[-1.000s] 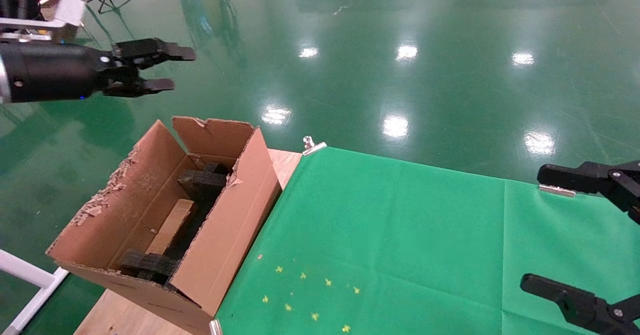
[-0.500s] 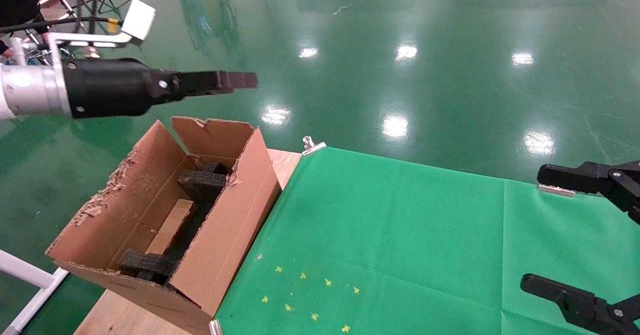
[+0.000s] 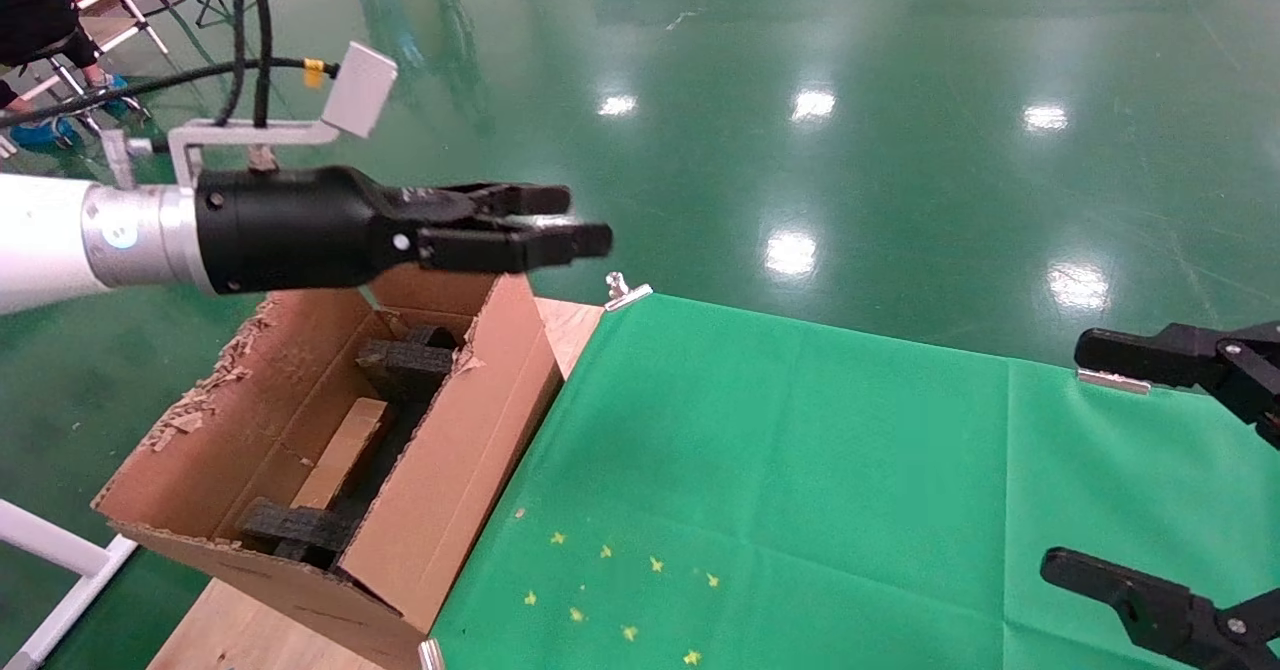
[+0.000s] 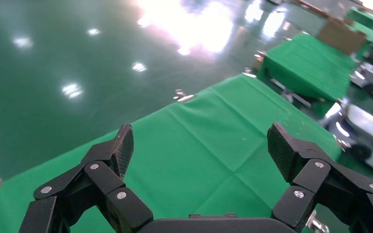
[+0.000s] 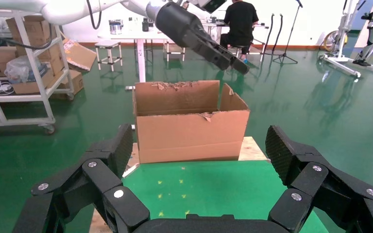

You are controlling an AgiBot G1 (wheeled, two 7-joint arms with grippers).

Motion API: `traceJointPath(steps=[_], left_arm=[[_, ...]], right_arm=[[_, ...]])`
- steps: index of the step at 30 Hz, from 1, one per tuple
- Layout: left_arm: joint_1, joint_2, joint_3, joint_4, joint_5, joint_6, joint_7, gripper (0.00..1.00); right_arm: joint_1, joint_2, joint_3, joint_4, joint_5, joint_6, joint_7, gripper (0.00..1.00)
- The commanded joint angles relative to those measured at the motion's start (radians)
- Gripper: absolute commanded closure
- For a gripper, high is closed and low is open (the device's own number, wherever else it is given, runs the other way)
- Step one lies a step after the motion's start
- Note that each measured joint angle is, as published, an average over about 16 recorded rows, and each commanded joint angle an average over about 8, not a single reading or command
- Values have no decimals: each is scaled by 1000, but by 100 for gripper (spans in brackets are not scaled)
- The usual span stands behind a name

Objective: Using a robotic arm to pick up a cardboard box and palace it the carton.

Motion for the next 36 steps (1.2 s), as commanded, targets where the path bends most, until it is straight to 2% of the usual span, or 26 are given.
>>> traceJointPath(steps=[1, 26, 36], left_arm=[[32, 1, -22, -35, -16, 4, 28, 0], [431, 19, -291, -468, -215, 48, 367, 0], [470, 21, -318, -509, -237, 54, 391, 0]], right_arm=[[0, 0, 0, 0, 0, 0, 0, 0], [0, 0, 0, 0, 0, 0, 0, 0], [0, 0, 0, 0, 0, 0, 0, 0]])
